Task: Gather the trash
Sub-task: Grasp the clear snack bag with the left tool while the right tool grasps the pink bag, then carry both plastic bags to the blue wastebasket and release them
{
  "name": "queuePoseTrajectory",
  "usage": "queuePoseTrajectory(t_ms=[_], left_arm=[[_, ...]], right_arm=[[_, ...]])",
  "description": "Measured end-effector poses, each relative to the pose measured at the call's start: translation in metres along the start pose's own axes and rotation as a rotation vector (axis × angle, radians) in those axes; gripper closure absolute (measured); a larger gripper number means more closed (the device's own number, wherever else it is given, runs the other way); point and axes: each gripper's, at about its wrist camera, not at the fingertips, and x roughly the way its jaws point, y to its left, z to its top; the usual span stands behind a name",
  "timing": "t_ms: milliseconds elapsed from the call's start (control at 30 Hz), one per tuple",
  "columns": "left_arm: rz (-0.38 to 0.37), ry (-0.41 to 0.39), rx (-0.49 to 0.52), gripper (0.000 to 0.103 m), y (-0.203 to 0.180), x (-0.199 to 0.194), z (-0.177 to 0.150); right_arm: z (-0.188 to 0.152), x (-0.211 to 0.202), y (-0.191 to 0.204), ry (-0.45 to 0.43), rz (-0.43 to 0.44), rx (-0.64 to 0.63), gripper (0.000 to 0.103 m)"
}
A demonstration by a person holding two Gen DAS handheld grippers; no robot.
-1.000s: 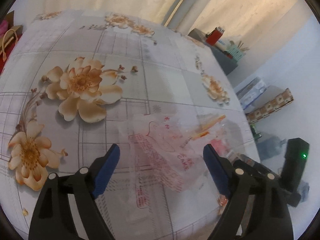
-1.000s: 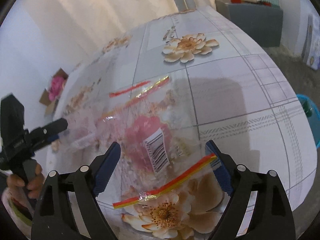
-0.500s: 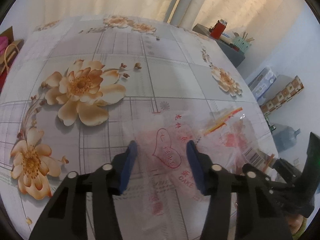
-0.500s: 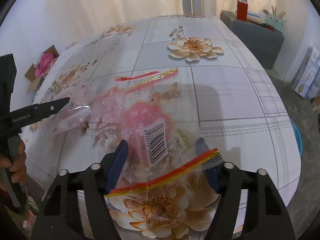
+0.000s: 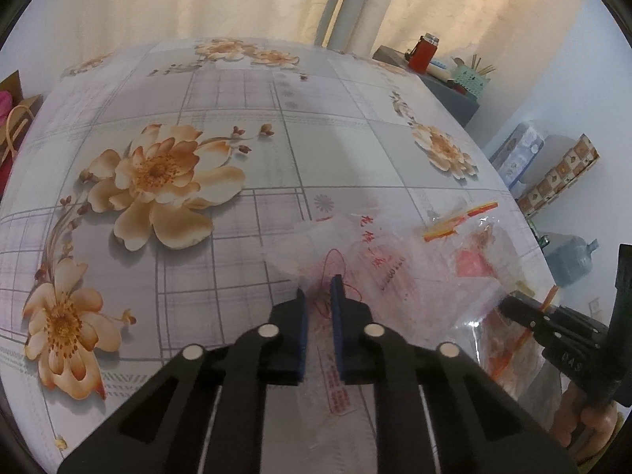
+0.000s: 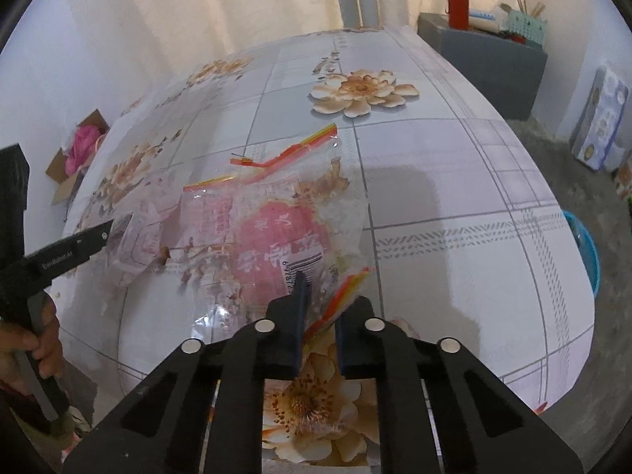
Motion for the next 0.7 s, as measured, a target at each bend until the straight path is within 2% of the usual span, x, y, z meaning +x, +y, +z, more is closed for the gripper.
queuePoseTrajectory(t_ms=[67,167,700], left_arm=[[-0.007,-0.005,0.008,0.098,-0.001,-0.001,0.000],[-0.022,-0.016,0.011,0.100,-0.002,-0.003,0.002],[-0.086,-0.072,0.024,0.103,-0.013,-0.023,0.007]], right_arm=[[0.000,-0.001,-0.004,0.001,0.021,0.030,0.099],[-0.001,-0.004,-0.009,-0.002,0.041,0.062,0.100],[-0.002,-0.035,-0.038,-0.078,-0.013,0.132,0.101]])
